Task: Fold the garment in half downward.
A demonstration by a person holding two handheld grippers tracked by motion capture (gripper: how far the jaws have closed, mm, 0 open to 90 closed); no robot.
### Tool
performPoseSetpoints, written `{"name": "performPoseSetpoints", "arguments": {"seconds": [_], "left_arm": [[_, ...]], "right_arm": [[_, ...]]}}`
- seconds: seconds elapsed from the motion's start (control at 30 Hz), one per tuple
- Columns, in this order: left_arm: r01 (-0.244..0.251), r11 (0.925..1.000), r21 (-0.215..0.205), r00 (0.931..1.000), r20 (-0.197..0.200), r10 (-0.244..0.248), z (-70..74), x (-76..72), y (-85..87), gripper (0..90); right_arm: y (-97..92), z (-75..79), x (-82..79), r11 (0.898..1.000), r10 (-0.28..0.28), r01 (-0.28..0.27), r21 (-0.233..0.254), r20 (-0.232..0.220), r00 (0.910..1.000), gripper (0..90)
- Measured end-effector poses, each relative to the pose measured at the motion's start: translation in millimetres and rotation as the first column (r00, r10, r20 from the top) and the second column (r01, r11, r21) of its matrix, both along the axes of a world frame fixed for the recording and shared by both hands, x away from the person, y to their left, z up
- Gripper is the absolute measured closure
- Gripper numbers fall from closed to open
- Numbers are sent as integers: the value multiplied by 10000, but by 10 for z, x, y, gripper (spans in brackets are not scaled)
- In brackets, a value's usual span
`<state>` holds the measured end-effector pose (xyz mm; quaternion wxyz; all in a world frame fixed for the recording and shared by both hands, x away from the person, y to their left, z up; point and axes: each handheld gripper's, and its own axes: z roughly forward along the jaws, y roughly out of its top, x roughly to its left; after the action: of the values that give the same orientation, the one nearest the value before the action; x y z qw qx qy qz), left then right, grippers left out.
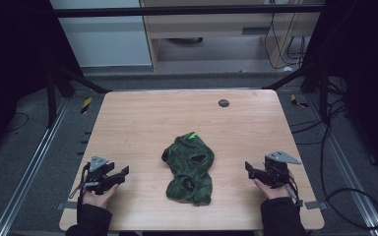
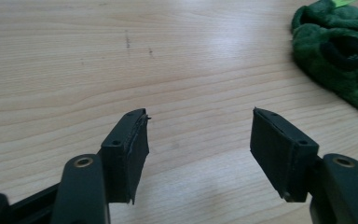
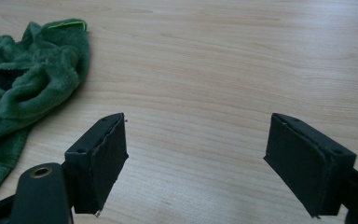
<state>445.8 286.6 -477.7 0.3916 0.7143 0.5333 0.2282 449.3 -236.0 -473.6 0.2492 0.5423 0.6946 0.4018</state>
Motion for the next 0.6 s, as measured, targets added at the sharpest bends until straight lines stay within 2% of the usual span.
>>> {"name": "performPoseSetpoints", "arguments": {"seconds": [0.27,0.4,0.6], "left_arm": [[437,9989,-161,9990,67,-436,32,-21,-87,379],[615,9980,-164,9980,125,-613,55,-14,-124,378],[774,9966,-276,9969,154,-770,83,17,-152,377]], "right_arm": [[89,21,-35,9968,797,-798,-14,-46,9968,257],[145,51,-46,9947,1013,-1013,-162,-34,9949,272],[217,100,-35,9898,1427,-1427,-30,-64,9898,280]]}}
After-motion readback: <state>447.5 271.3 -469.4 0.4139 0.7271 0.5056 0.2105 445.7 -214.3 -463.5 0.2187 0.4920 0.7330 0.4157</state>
